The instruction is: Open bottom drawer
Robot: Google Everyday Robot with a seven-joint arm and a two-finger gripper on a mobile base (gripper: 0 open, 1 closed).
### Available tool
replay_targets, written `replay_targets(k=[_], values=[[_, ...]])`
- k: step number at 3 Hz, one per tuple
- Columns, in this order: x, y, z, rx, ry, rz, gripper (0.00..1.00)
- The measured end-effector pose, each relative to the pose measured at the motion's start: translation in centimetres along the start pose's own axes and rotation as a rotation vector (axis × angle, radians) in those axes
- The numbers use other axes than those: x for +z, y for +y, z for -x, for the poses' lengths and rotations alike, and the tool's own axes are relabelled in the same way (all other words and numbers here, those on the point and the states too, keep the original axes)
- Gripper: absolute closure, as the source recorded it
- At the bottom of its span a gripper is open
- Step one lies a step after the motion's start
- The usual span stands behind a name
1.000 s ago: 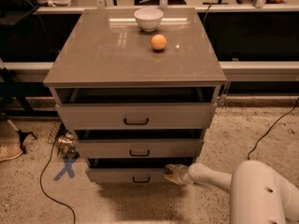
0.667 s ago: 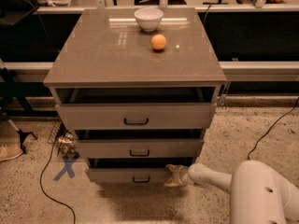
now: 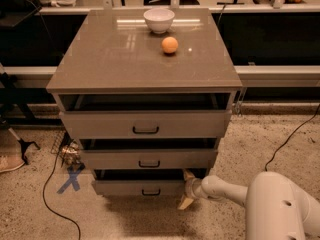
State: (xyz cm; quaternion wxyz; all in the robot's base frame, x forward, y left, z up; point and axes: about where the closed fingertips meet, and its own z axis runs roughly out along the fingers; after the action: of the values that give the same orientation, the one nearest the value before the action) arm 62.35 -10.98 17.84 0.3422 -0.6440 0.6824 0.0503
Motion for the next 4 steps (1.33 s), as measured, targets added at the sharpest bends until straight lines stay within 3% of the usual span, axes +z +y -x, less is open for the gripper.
replay_targets(k=[2,4], values=[[1.0,0.9,0.6,-0.029,-0.04,0.105,0.0],[1.7,1.2,0.6,0.003,-0.056,0.149,0.41]])
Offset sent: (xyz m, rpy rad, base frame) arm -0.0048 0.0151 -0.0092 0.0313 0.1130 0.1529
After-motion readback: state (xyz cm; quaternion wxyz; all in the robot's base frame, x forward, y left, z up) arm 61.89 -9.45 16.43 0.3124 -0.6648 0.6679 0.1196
